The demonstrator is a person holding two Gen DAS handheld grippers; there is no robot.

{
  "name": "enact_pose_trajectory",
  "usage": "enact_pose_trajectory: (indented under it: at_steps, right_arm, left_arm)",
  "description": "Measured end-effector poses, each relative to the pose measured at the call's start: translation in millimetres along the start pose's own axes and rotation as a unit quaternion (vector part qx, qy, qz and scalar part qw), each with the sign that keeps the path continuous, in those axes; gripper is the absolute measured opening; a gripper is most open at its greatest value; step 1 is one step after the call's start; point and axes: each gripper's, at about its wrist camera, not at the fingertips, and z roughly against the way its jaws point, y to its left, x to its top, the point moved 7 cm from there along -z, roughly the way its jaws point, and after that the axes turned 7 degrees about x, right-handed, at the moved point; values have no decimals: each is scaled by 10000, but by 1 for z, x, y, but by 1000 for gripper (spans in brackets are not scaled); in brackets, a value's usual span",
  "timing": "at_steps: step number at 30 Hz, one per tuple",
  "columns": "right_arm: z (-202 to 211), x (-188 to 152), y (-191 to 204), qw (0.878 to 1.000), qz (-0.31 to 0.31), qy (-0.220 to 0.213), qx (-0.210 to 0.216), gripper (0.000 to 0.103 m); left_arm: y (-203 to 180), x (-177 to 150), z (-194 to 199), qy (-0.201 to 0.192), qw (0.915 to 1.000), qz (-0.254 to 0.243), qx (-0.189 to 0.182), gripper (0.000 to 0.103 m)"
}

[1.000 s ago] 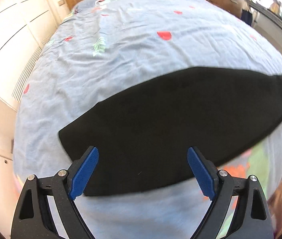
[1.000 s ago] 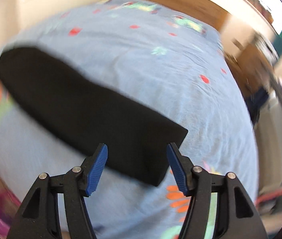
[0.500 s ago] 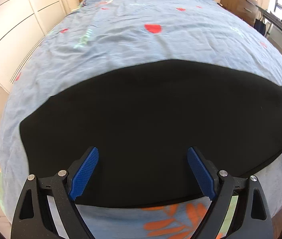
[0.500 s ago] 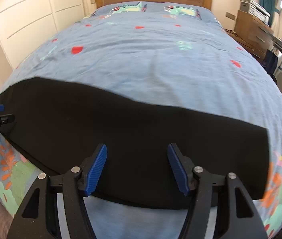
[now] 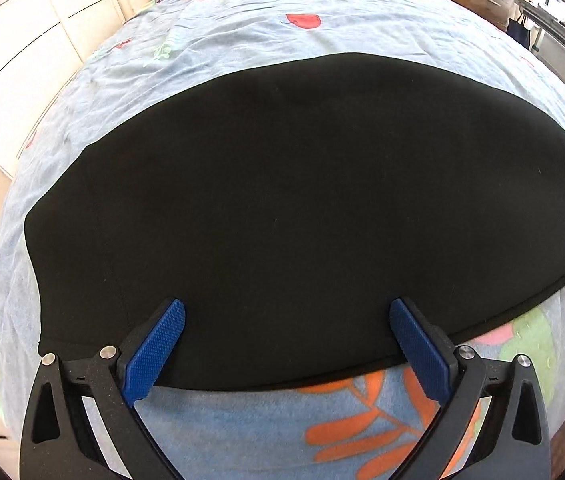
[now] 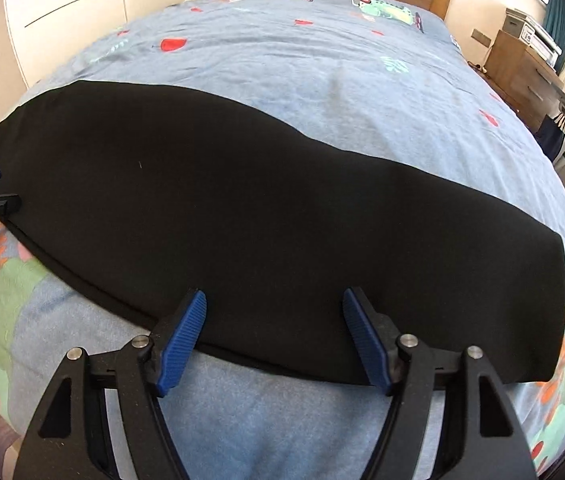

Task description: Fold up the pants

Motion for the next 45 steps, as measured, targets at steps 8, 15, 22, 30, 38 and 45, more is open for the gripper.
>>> enact_pose_trajectory:
  at_steps: [8,15,22,30,38,45]
  right_arm:
    - [12,-4,2,9996,189,96,169,96]
    - [16,16,5,9995,-112,-221,220,96]
    - [-7,12,19,9999,83,27,52,97]
    - [-7,-3,18,9999,-92,79,-34,97]
    - [16,1,11,9995,-183,-241,69,97]
    - [79,-3,-69,9929,-937,-729,13,97]
  left_arm:
    - [2,-13,18,33,10000,-45,-54,101]
    - [-22,7,55,-409,9987,-65,-312,101]
    - [-46,13,33,-53,9995,-315,-84,101]
    - [-30,-36,19,35,9998,-169,-107,102]
    - [-28,-41,37,26,9995,-4,-303,101]
    - [-80,0,77,-437,9962,-663,-369,101]
